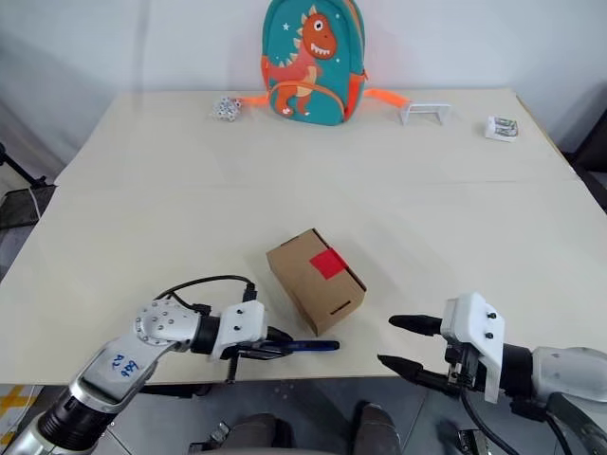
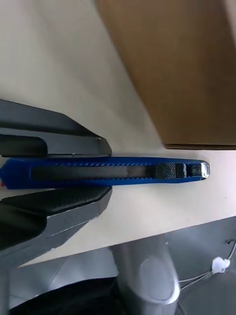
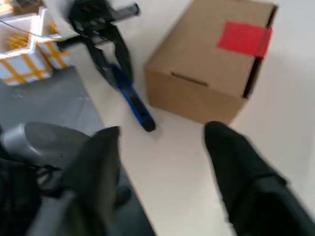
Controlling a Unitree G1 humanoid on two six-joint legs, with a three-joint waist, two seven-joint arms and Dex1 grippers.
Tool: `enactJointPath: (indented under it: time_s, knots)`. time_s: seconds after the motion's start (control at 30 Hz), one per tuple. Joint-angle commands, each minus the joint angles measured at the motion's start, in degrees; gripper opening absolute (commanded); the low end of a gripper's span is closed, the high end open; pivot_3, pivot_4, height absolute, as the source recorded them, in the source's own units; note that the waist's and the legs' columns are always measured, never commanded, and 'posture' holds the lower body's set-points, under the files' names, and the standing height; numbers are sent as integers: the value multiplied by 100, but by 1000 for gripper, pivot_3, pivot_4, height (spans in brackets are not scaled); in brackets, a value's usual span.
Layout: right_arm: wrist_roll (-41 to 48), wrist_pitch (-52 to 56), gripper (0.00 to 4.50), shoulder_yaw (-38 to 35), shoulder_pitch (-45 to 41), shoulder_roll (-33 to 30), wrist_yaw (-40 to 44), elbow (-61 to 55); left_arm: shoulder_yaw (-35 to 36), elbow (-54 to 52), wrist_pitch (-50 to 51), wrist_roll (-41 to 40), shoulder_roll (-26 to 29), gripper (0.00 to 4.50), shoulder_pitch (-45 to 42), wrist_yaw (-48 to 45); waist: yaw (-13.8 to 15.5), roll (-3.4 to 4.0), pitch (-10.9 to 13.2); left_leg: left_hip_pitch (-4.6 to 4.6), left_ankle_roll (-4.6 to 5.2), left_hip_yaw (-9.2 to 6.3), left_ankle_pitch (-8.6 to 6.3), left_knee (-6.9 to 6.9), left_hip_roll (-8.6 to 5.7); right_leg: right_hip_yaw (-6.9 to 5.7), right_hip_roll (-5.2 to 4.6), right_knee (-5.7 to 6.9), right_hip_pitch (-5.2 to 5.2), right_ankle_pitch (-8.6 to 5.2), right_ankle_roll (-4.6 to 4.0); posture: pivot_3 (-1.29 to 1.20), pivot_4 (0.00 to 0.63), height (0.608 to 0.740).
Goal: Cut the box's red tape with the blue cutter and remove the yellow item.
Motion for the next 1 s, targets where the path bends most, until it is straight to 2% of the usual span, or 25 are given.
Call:
enactJointPath:
  time_s: [0.03, 0.17, 0.33, 0.47, 0.7, 1.0]
  knots:
    - [33, 316, 1453, 152, -72, -141, -257, -354, -353, -252, 409, 71, 5, 474, 20, 58, 13, -2, -1, 0, 0, -4, 0, 0, 0, 0, 0, 0, 0, 0, 0, 0, 150, 740]
    - [24, 719, 41, 821, -595, -182, -673, -489, -574, -461, 826, 48, -17, 474, -90, 113, -9, -7, -4, 0, 0, -6, 0, 0, 0, -1, 0, 1, 0, -1, -3, 0, 150, 740]
    - [-62, 987, 41, 1416, -1071, -207, -845, -441, -756, -570, 1188, 40, -103, 474, -225, 273, 11, -8, -4, -4, 0, -11, 0, 1, 0, -3, 0, -2, -1, -3, -6, 0, 150, 740]
    - [-421, 1163, 41, 2264, -1603, -326, -751, -146, -901, -546, 1577, 97, -271, 474, -440, 504, 15, -11, -5, -5, 4, -9, -1, 9, -3, -1, 0, -5, 4, -3, -6, 0, 150, 740]
    - [-955, 1158, 41, 3070, -2057, -256, -740, 231, -991, -608, 1794, 63, -321, 474, -557, 657, 16, -15, -8, -6, 8, -12, -2, 15, -2, -2, 0, -2, 6, -3, -7, 0, 150, 740]
    - [-1283, 1159, 41, 3368, -2270, -188, -647, 638, -1000, -644, 1845, 51, -234, 474, -589, 712, 11, -18, -10, -5, 8, -11, -2, 23, -2, -2, 0, 0, 8, -2, -8, 0, 150, 740]
